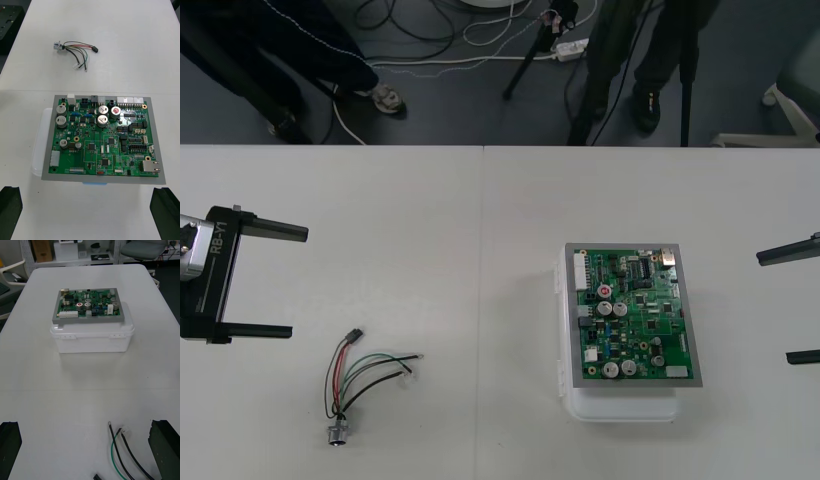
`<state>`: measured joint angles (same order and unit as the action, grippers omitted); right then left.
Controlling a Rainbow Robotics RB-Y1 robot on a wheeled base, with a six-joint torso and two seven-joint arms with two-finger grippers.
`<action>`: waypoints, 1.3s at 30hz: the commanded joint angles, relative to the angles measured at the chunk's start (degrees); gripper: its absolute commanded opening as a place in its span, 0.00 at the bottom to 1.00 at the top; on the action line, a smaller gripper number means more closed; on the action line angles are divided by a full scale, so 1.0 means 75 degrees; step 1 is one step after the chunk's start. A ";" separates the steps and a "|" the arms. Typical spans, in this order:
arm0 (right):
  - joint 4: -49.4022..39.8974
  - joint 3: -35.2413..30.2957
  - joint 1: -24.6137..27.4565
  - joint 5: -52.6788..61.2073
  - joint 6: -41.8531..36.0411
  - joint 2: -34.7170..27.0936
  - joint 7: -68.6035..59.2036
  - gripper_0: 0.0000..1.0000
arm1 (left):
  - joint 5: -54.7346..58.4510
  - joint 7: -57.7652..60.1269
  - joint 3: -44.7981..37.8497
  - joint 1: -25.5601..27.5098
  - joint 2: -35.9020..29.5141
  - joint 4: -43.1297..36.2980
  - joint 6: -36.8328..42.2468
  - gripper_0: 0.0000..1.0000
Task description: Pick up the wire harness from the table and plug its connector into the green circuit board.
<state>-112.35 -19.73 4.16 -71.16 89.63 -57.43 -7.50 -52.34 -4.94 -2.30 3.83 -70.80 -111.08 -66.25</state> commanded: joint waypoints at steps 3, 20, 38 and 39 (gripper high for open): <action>-0.0114 -0.0264 0.0101 0.0090 0.0049 0.0063 0.0180 1.00 | 0.0018 0.0390 -0.0186 -0.0217 -0.0357 -0.0177 -0.0307 1.00; -0.0114 -0.0264 0.0101 0.0090 0.0049 0.0063 0.0180 1.00 | -0.0041 0.0425 0.0131 0.0158 -0.0052 -0.0036 -0.0342 1.00; -0.0079 0.0053 0.0335 0.0183 0.0049 0.0309 0.0180 1.00 | 0.0018 0.0718 0.0107 0.0708 -0.0603 -0.0142 0.0385 1.00; -0.0079 0.0064 0.0335 0.0242 0.0049 0.0309 0.0180 1.00 | 0.0006 0.0730 0.0107 0.0767 -0.0638 -0.0177 0.0455 1.00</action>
<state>-112.35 -19.66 5.43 -71.05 89.65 -55.85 -7.50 -52.53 -4.69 -1.31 6.07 -71.92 -111.07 -66.29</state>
